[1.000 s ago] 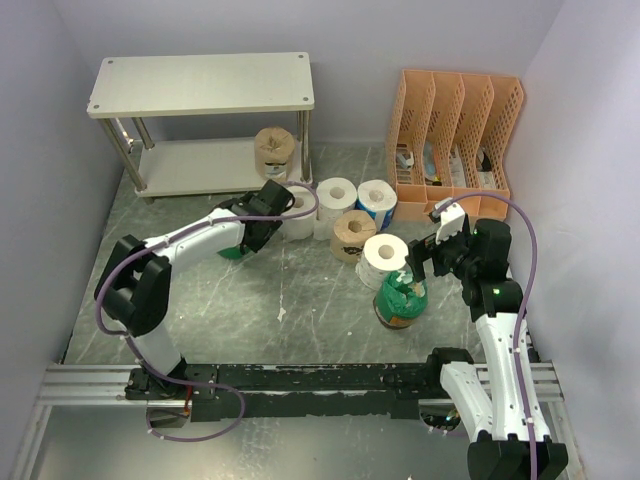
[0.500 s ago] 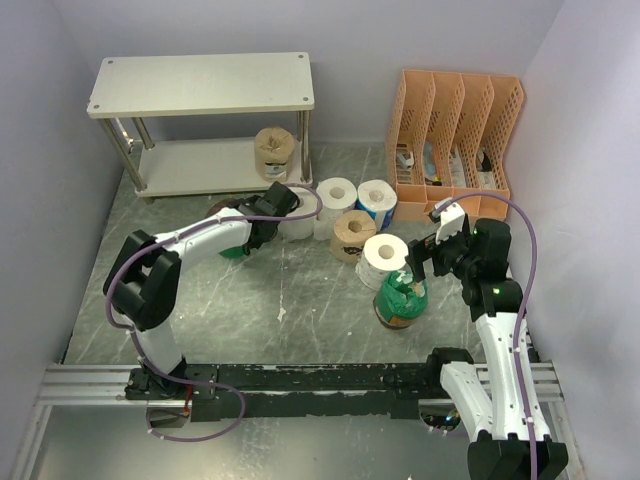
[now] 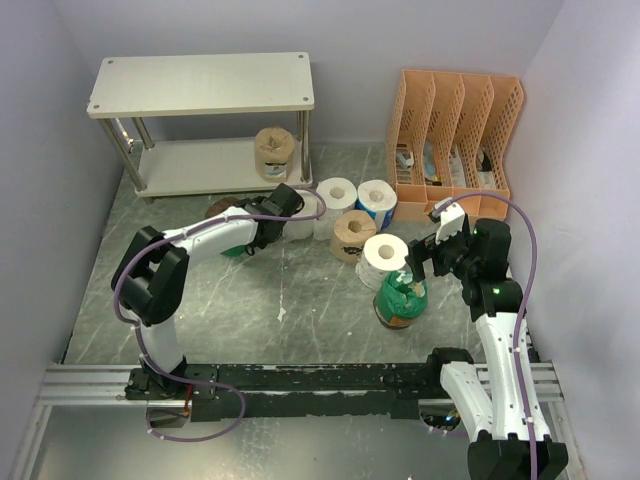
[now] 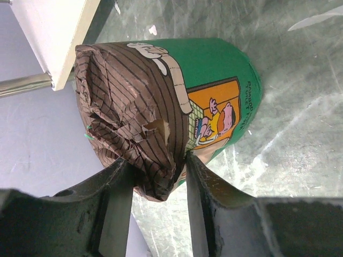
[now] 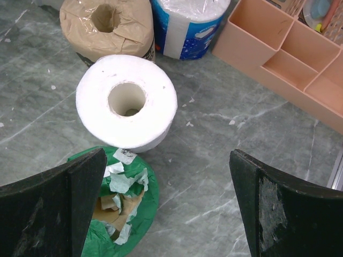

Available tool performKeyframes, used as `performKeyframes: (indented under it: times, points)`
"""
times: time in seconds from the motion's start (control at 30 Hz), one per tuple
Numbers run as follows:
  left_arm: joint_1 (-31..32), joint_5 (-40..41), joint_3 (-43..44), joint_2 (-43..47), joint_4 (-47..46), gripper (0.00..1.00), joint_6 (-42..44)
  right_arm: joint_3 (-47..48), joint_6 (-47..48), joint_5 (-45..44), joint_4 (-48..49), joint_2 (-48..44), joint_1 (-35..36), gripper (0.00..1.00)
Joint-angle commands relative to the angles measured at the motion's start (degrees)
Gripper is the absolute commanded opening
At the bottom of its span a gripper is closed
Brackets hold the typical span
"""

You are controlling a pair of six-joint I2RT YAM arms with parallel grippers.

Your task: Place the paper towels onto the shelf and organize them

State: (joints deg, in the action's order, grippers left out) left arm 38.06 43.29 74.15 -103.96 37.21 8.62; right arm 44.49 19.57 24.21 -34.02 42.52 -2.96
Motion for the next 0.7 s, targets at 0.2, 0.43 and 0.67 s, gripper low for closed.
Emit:
performKeyframes:
  times: [0.2, 0.43, 0.67]
  points:
    - [0.7, -4.2, 0.5, 2.4, 1.1, 0.07, 7.7, -0.3, 0.6, 0.3, 0.3, -0.7, -0.4, 1.0]
    - [0.9, -3.3, 7.4, 1.6, 5.1, 0.07, 8.5, -0.3, 0.5, 0.3, 0.3, -0.5, -0.4, 1.0]
    - [0.9, -1.6, 12.1, 2.2, 3.2, 0.07, 12.3, -0.3, 0.5, 0.2, 0.4, -0.4, -0.4, 1.0]
